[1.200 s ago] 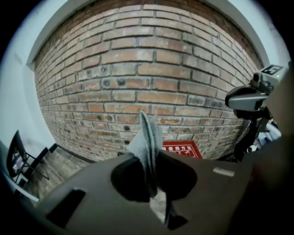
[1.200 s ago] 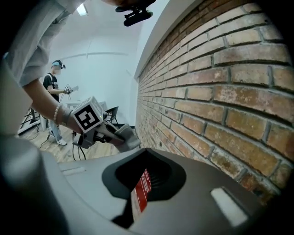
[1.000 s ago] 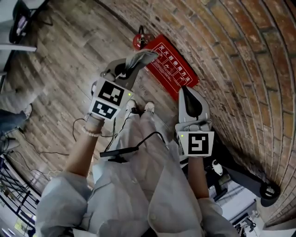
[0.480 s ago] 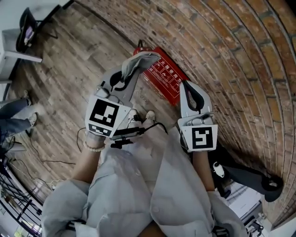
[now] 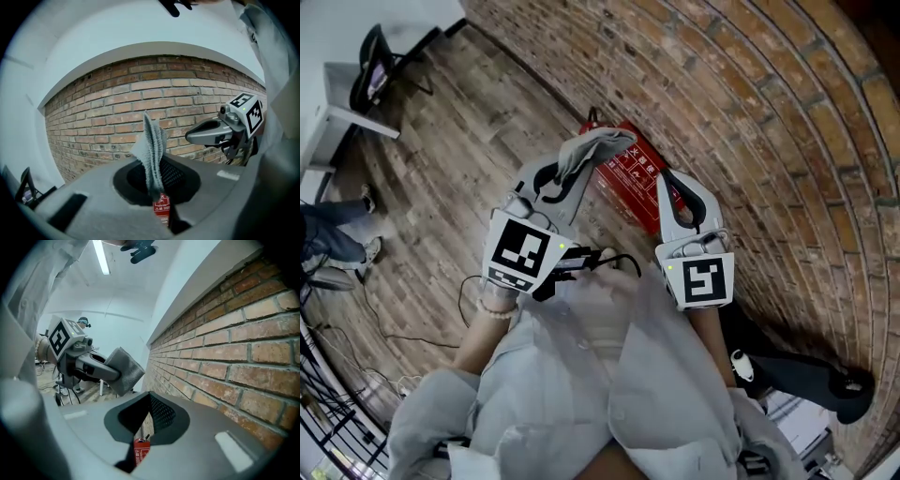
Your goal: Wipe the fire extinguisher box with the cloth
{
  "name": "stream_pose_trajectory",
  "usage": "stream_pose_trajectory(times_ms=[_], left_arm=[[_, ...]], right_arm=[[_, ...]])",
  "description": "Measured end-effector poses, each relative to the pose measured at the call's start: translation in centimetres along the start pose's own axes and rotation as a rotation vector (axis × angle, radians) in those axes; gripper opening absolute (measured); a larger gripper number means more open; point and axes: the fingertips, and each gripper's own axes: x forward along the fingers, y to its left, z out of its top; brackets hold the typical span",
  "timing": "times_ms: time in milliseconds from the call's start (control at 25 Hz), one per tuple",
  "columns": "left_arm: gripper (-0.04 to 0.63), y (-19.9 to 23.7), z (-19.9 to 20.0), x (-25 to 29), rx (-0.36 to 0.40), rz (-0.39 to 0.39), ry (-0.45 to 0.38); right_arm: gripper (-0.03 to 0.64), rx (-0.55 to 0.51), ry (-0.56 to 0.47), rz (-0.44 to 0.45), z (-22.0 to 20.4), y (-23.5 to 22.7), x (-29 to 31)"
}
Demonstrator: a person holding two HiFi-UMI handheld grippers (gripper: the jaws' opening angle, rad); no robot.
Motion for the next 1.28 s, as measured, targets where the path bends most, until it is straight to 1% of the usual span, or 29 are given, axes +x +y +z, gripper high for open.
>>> stream_pose_trajectory(times_ms=[200,400,1080,1280], left_arm=[[0.011,-0.2,-0.1,-0.9,-0.004,0.0,-0.002],[0.011,-0.4,-0.5,-1.0,-0.044,-0.001,-0.008],[0.011,-1.0,-1.0,-0.6,-0.049,-0.008,0.004],[0.011,-0.8,-0.7,-0.6,-0.063,-0.007,-0.011]], right_arm=[[0.006,-0.025,-0.017,0.014,1.1,0.3,0.0],[0.006,-0.039,-0.011,0.014,1.0,0.3,-0.3],[0.006,-0.046,0.007,0.03,0.5,0.7,-0.5],[0.006,-0.05,0.007,0.045,0.3,1.0,-0.2]])
